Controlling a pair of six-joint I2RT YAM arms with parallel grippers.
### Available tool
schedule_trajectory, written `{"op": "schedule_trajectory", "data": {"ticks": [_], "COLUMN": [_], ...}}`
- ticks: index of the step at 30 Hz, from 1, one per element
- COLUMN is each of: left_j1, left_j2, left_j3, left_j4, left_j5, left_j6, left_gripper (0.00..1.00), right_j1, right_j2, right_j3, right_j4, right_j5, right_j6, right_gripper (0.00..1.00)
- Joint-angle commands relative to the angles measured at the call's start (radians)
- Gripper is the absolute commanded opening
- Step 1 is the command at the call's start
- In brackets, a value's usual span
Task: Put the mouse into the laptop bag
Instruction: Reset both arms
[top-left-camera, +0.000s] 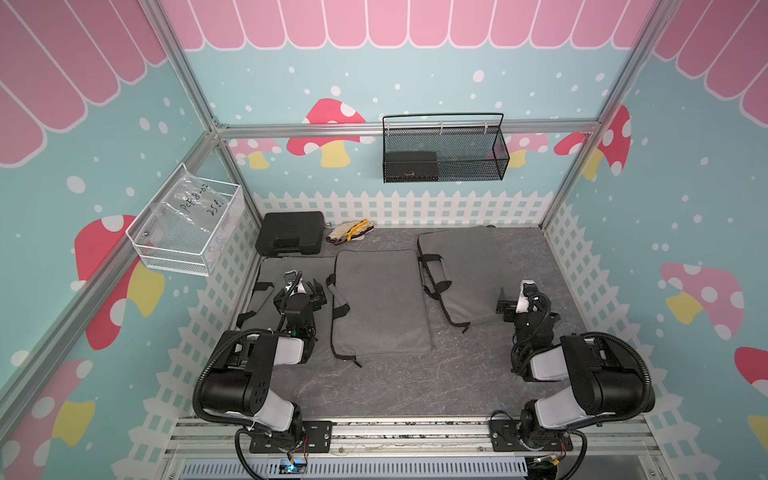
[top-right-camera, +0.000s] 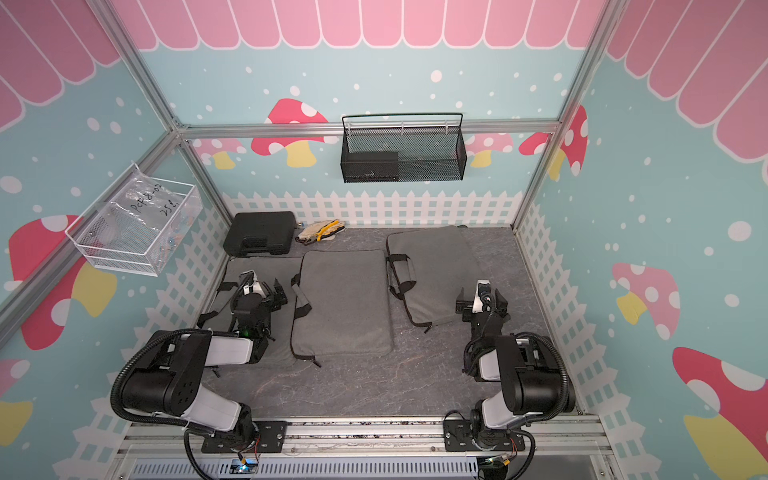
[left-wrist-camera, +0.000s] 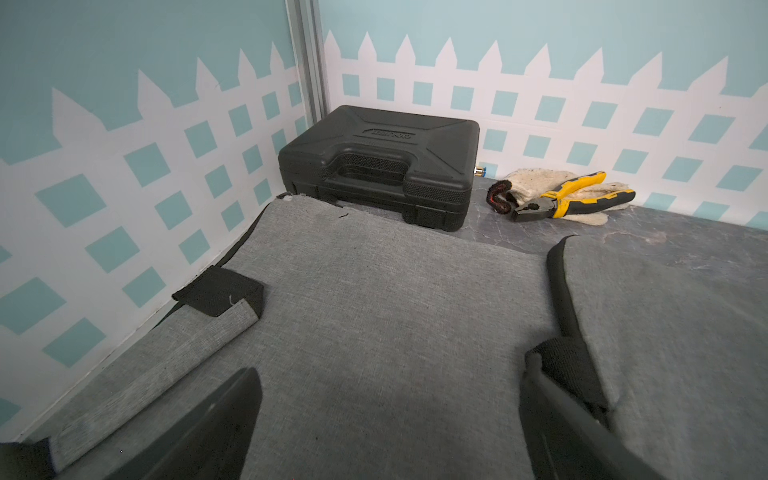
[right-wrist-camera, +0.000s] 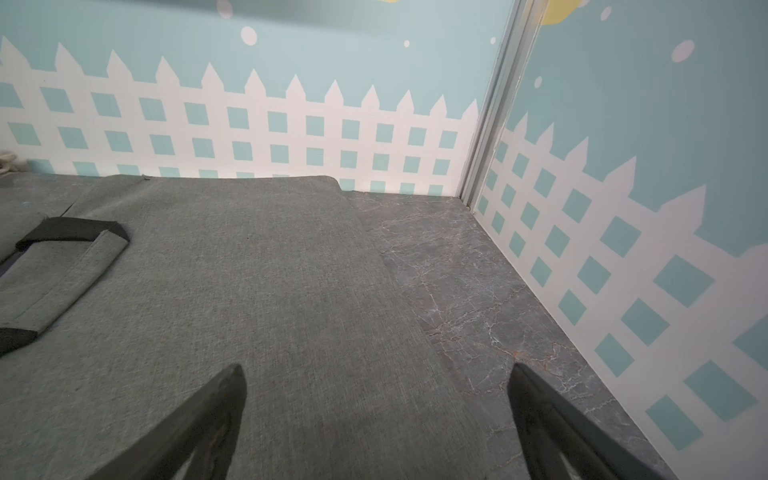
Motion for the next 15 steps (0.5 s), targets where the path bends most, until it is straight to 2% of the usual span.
{"op": "schedule_trajectory", "data": {"ticks": [1,15], "left_j1": [0.0,-0.001], "left_j2": [0.006,0.002], "left_j3": [0.007,0.009], "left_j4": [0.021,0.012], "left_j5": [0.01,0.011], "left_j6": [0.034,0.032], "left_gripper": [0.99,0.99], "right_j1": [0.007,0.007], "right_j2": [0.012,0.011], "right_j3": [0.022,0.022], "right_j4": [-0.007,-0.006], "right_j5": [-0.071,-0.072], "right_j6": [-0.048,-0.047], "right_gripper": [1.0,1.0]}}
